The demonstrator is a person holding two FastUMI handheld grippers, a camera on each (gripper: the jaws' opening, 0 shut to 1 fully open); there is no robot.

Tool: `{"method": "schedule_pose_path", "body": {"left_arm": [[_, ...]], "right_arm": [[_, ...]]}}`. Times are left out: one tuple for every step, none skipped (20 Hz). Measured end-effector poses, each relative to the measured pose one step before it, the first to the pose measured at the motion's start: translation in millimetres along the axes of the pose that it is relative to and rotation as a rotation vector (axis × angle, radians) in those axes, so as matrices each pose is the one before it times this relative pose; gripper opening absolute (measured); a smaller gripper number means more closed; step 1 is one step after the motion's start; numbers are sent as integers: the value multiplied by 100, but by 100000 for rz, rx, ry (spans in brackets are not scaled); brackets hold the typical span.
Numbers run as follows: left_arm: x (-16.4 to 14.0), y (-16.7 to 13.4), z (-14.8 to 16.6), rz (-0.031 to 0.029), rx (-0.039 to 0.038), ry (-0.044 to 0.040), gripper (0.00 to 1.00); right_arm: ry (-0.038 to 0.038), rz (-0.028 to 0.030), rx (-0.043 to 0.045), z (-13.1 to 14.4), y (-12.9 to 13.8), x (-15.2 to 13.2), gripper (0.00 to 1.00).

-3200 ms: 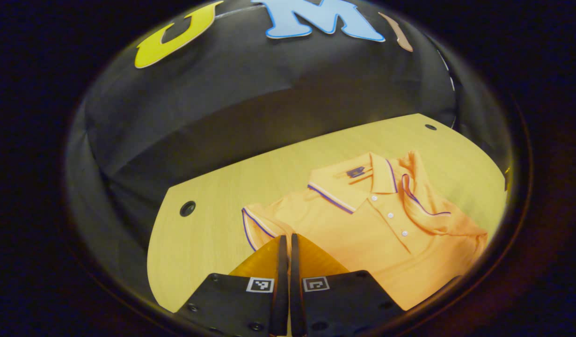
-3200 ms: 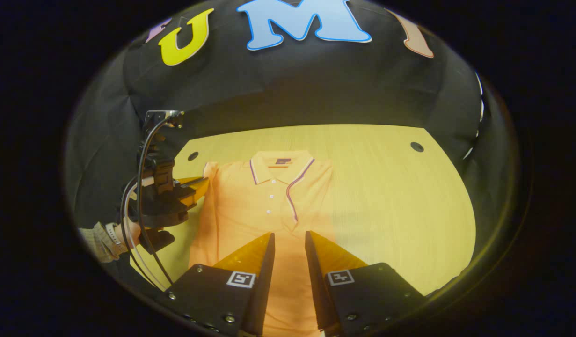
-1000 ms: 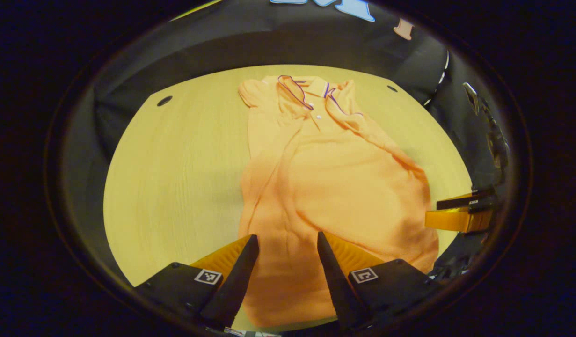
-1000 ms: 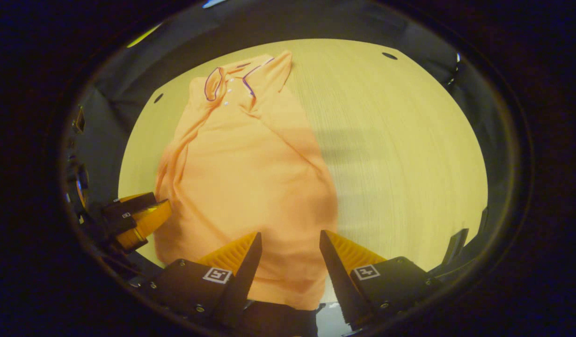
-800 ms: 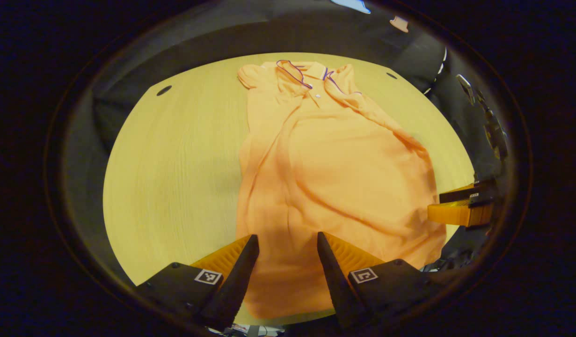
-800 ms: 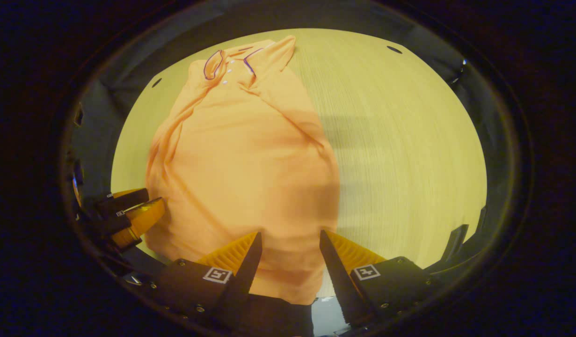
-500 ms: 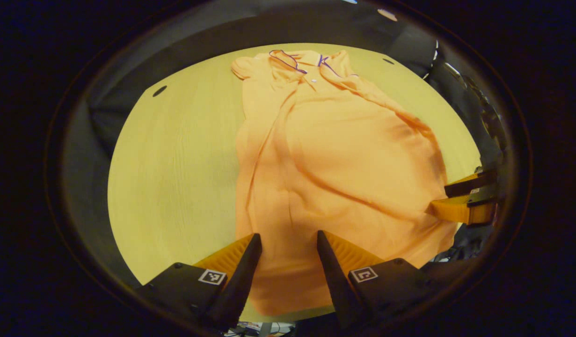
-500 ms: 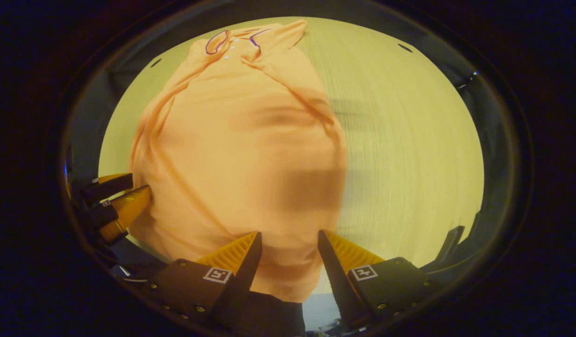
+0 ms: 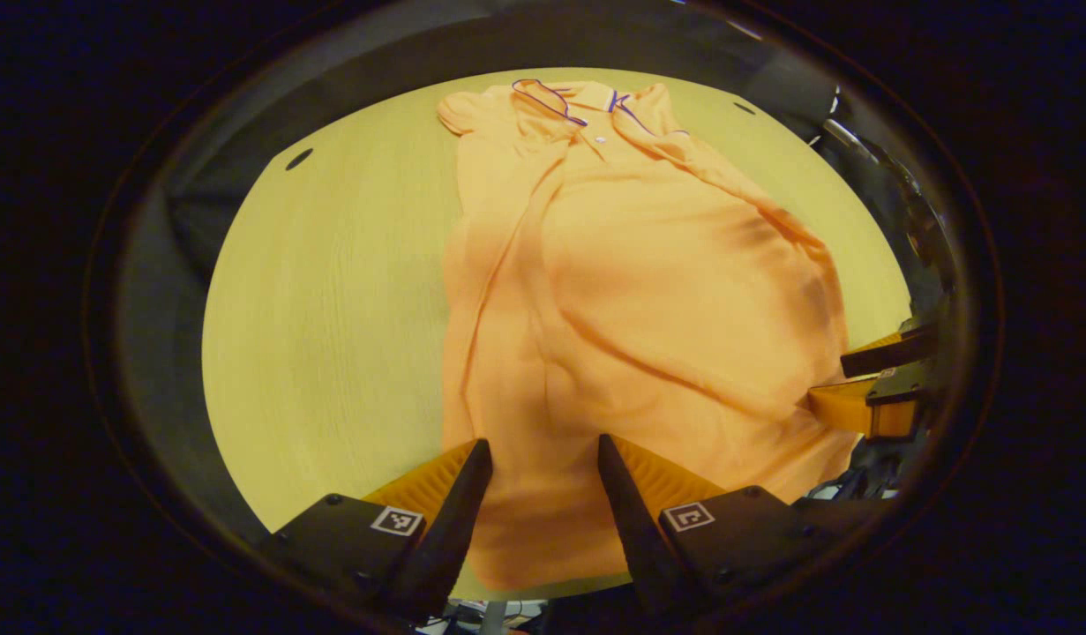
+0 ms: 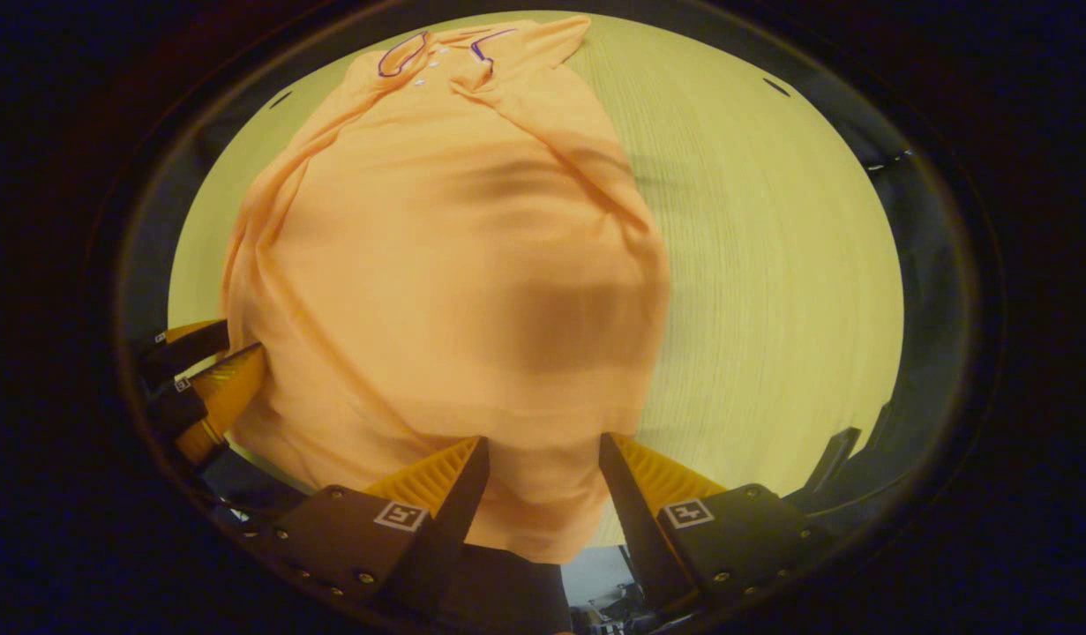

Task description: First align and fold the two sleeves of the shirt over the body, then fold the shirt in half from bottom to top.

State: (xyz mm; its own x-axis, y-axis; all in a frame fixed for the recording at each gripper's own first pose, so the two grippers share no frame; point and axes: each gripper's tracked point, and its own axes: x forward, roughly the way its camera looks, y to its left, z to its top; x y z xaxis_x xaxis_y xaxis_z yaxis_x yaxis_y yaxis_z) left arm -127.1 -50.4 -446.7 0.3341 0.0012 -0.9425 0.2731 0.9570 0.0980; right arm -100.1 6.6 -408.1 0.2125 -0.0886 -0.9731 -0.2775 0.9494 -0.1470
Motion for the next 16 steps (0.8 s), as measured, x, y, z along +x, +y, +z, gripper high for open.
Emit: {"method": "schedule_pose_path", "body": {"left_arm": [[108,-51,78,105,-218,-314,83],[42,7,74,142,-435,-141,83],[17,3,-28,27,-196,-170,84],[-62,-36,-40,-97,256,118,84],[-25,39,-29,-39,192,145,84],[-39,3,39,4,-2,327,84],[74,-31,-9,43,-94,589,84],[-45,40,5,55,-164,835,84],[94,23,94,-92,-141,702,84],[-15,50,26,-14,-196,648,84],[29,-94,-12,-80,66,364,84],[9,-13,80,-67,335,312,82],[73,15,192,-16,361,-446,84],[67,23,77,120,-707,-435,73],[-82,-17,90,77,-682,-540,63],[58,0,102,-48,-666,-360,48]], "right_arm": [[536,-121,42,-22,23,-26,80],[508,-42,235,39,44,-9,82],[257,-36,180,-62,-24,-43,82],[114,5,-138,13,12,-29,82],[91,-59,-75,5,-1,67,82],[57,15,-23,38,15,-39,82],[93,12,-44,-62,-32,19,82],[159,9,-17,7,18,-25,82],[-80,-58,145,-19,3,6,82],[-384,-46,-3,34,-23,-20,82],[-759,-28,-155,42,14,57,82],[-653,-108,32,-121,77,44,82],[-659,331,-399,81,67,7,82],[90,-37,-515,-32,57,-162,78],[456,35,-188,-119,92,119,77],[-224,61,0,65,225,-19,57]]}}
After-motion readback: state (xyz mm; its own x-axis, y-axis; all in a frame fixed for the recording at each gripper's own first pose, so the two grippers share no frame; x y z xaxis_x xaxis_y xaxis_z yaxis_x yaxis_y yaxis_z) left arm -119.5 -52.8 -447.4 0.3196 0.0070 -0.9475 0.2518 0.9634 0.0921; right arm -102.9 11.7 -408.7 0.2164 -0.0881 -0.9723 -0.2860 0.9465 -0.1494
